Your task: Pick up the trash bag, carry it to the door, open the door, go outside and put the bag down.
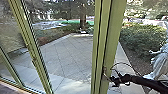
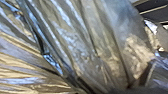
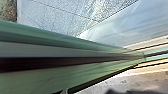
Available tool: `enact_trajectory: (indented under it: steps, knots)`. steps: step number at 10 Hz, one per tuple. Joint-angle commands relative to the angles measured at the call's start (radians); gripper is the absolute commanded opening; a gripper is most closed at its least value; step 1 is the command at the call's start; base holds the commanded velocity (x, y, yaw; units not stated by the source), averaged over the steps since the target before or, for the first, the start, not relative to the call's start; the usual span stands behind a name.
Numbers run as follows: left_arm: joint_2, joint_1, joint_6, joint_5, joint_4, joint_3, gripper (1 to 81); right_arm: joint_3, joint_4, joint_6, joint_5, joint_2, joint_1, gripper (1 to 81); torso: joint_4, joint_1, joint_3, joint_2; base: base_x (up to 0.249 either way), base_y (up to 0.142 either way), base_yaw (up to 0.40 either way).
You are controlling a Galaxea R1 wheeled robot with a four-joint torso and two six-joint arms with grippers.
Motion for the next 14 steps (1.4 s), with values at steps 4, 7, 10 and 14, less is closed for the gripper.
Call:
enact_trajectory:
  steps: [4,7,10,14]
  knots:
    - [0.005,-0.014,0.010,0.097,0.005,0.008,1.0,-0.073,-0.041,0.098,0.049,-0.034,0.157,81.1,0.000,-0.002,0.000,0.000,0.091,0.000,0.000]
    - [0.007,-0.014,0.010,0.097,0.005,0.008,1.0,-0.052,-0.041,0.096,0.050,-0.063,0.166,81.1,0.000,-0.002,0.000,0.000,0.091,0.000,0.000]
    - [0.007,-0.014,0.010,0.097,0.005,0.008,1.0,-0.006,-0.041,0.098,0.052,-0.100,0.173,81.1,0.000,0.000,-0.001,0.000,0.091,0.000,0.000]
    - [0.011,-0.013,0.010,0.097,0.007,0.008,1.0,0.025,-0.041,0.098,0.052,-0.144,0.193,81.1,0.000,0.003,-0.002,0.002,0.089,0.000,0.000]
